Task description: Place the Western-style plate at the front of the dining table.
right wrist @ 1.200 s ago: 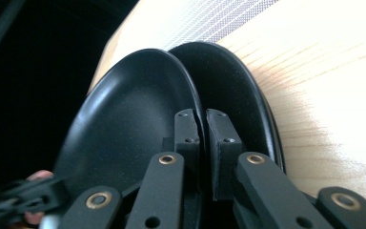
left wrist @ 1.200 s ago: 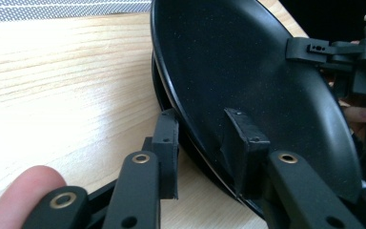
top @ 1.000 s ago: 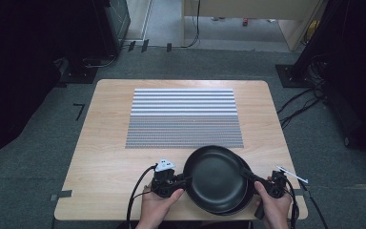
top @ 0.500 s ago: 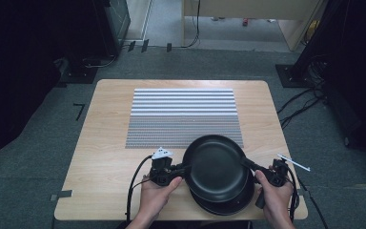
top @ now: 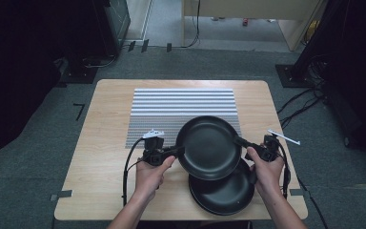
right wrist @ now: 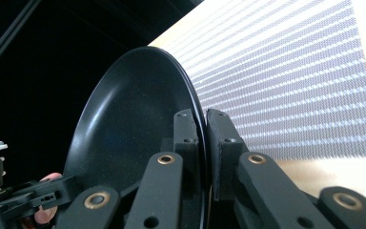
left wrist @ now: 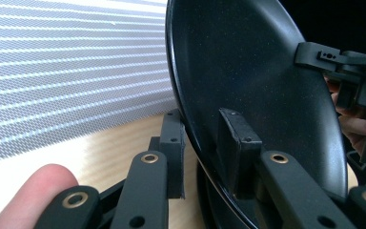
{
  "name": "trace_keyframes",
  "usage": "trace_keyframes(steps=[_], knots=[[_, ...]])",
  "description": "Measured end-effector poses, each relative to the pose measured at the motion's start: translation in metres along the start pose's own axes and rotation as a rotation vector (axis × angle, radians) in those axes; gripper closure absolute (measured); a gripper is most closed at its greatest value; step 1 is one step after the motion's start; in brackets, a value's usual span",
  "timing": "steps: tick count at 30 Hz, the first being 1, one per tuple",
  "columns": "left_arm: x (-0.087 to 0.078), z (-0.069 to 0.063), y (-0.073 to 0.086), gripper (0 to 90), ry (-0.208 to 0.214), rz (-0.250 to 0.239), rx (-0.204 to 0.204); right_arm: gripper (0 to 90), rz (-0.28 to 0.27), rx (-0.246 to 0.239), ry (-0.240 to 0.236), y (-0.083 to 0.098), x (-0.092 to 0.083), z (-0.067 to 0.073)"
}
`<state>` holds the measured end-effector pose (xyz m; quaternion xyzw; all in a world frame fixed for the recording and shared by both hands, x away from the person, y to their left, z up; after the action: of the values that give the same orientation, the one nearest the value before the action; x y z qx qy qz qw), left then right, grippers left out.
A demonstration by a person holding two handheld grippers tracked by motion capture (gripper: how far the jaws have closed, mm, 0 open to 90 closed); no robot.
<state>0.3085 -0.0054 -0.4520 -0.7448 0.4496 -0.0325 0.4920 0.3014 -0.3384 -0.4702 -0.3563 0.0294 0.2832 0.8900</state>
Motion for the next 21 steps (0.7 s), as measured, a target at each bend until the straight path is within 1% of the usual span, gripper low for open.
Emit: trace_keyframes(steps=[4, 5, 6, 7, 8, 10, 11, 12, 13, 14, 15, 17, 18, 19, 20, 21], knots=[[0.003, 0.008, -0.006, 73.1, -0.009, -0.002, -0.014, 84.2, 0.011, -0.010, 0.003, -0.006, 0.017, 0.003], [0.004, 0.011, -0.008, 73.1, -0.012, -0.003, -0.019, 84.2, 0.011, -0.010, 0.003, -0.006, 0.017, 0.003], [0.007, 0.017, -0.011, 73.2, -0.017, -0.005, -0.031, 84.2, 0.015, -0.023, 0.006, -0.009, 0.025, 0.004], [0.007, 0.017, -0.011, 73.2, -0.017, -0.005, -0.031, 84.2, 0.015, -0.023, 0.006, -0.009, 0.025, 0.004], [0.010, 0.021, -0.015, 73.2, -0.019, -0.007, -0.046, 84.2, 0.019, -0.027, 0.009, -0.013, 0.033, 0.005], [0.013, 0.026, -0.018, 73.2, -0.024, -0.008, -0.054, 84.2, 0.023, -0.031, 0.015, -0.016, 0.041, 0.006], [0.013, 0.026, -0.018, 73.2, -0.024, -0.008, -0.054, 84.2, 0.023, -0.031, 0.015, -0.016, 0.041, 0.006], [0.016, 0.030, -0.022, 73.2, -0.029, -0.010, -0.064, 84.2, 0.018, -0.044, 0.018, -0.020, 0.048, 0.006], [0.016, 0.030, -0.022, 73.2, -0.029, -0.010, -0.064, 84.1, 0.018, -0.048, 0.022, -0.021, 0.051, 0.007], [0.018, 0.034, -0.027, 73.3, -0.033, -0.014, -0.072, 84.2, 0.018, -0.050, 0.023, -0.023, 0.055, 0.008], [0.019, 0.036, -0.029, 73.5, -0.034, -0.017, -0.080, 84.2, 0.015, -0.051, 0.023, -0.024, 0.058, 0.008], [0.022, 0.039, -0.033, 73.6, -0.040, -0.016, -0.082, 84.2, 0.017, -0.045, 0.027, -0.026, 0.064, 0.009], [0.022, 0.039, -0.033, 73.6, -0.040, -0.016, -0.082, 84.2, 0.017, -0.045, 0.027, -0.026, 0.064, 0.009], [0.023, 0.041, -0.035, 73.5, -0.042, -0.017, -0.081, 84.0, 0.010, -0.056, 0.032, -0.028, 0.070, 0.009], [0.024, 0.045, -0.039, 73.6, -0.048, -0.017, -0.089, 84.0, 0.003, -0.050, 0.031, -0.028, 0.073, 0.009], [0.024, 0.045, -0.039, 73.7, -0.048, -0.017, -0.089, 84.0, 0.003, -0.050, 0.031, -0.028, 0.073, 0.009]])
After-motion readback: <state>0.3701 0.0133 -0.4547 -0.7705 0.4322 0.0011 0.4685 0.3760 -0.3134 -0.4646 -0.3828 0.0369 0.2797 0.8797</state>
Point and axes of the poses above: each handheld gripper's, and its own axes: x roughly forward along the jaws, y roughly out of its underside, z roughly to its left, the point moved 2 cm from there along x, roughly forward along the jaws, and after that the axes turned 13 degrees about -z, right-handed, at the moved point
